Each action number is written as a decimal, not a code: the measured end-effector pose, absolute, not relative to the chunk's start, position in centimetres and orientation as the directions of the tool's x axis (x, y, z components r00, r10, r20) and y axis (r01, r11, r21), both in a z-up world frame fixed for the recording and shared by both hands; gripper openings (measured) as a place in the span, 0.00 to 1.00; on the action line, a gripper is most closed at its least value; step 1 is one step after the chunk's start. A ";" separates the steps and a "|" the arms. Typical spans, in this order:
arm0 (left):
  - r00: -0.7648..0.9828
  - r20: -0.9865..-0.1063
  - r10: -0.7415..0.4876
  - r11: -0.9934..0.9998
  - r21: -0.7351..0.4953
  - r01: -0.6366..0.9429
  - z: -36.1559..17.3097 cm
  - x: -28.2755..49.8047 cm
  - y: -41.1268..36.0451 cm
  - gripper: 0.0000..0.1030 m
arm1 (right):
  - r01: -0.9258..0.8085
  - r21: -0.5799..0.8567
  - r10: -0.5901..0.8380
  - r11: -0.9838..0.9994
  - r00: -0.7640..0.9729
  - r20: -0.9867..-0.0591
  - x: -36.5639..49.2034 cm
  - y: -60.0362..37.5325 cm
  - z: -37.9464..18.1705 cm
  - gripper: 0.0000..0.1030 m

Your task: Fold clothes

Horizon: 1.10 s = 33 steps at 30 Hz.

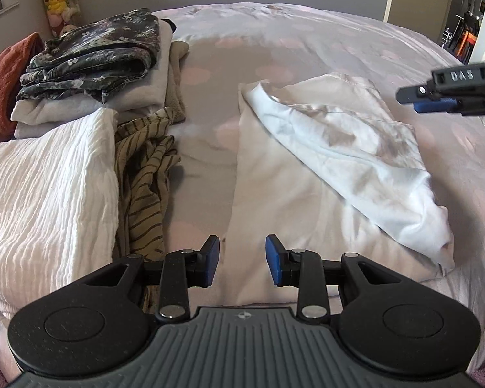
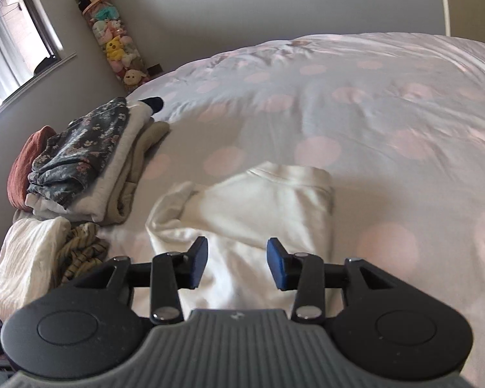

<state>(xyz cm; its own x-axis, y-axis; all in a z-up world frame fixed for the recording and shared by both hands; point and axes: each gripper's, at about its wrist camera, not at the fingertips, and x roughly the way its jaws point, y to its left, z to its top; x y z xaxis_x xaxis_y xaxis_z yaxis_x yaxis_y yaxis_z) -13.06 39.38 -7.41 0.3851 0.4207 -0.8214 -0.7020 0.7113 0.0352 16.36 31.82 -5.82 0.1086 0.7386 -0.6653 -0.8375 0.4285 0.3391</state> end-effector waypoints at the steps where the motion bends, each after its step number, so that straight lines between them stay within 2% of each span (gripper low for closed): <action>1: 0.386 -0.823 0.416 0.717 0.036 -0.697 -7.5 -12.8 39.1 0.29 | -0.818 0.359 0.737 0.449 0.112 -0.667 16.9 30.5 -6.5 0.43; 6: 0.376 -0.833 0.405 0.733 0.050 -0.678 -7.9 -12.4 38.4 0.29 | -0.696 0.502 0.750 0.513 0.079 -0.657 19.5 28.2 -9.8 0.43; 10: 0.359 -0.836 0.414 0.729 0.068 -0.681 -8.0 -12.8 38.5 0.29 | -0.675 0.522 0.753 0.521 0.076 -0.654 20.5 30.0 -11.6 0.42; 11: 0.355 -0.837 0.416 0.728 0.072 -0.682 -8.1 -12.9 38.5 0.29 | -0.674 0.520 0.750 0.525 0.078 -0.657 20.8 30.4 -11.9 0.39; 13: 0.347 -0.838 0.420 0.725 0.081 -0.684 -8.1 -13.1 38.6 0.29 | -0.668 0.531 0.754 0.522 0.070 -0.653 20.9 30.8 -12.2 0.18; 17: 0.350 -0.831 0.432 0.710 0.074 -0.701 -8.0 -13.6 39.2 0.29 | -0.705 0.517 0.787 0.486 0.095 -0.610 19.1 30.0 -10.4 0.07; 25: 0.371 -0.791 0.487 0.686 0.083 -0.723 -6.3 -15.2 39.0 0.29 | -0.818 0.526 0.887 0.235 -0.042 -0.461 9.8 29.3 -4.7 0.05; 29: 0.372 -0.778 0.506 0.668 0.080 -0.740 -5.7 -16.7 39.2 0.29 | -0.854 0.505 0.884 0.130 -0.131 -0.449 4.5 29.8 -4.2 0.04; 33: 0.361 -0.782 0.509 0.640 0.064 -0.765 -6.0 -18.5 39.8 0.29 | -0.867 0.496 0.853 0.056 -0.217 -0.475 0.2 31.0 -5.7 0.04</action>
<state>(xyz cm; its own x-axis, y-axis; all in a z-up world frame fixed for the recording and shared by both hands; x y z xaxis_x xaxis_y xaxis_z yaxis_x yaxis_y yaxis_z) -18.48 39.78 -6.02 0.3606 0.5090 -0.7816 -0.7654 0.6404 0.0640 0.17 31.04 -5.72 -0.2169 0.8527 -0.4753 -0.8668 0.0558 0.4956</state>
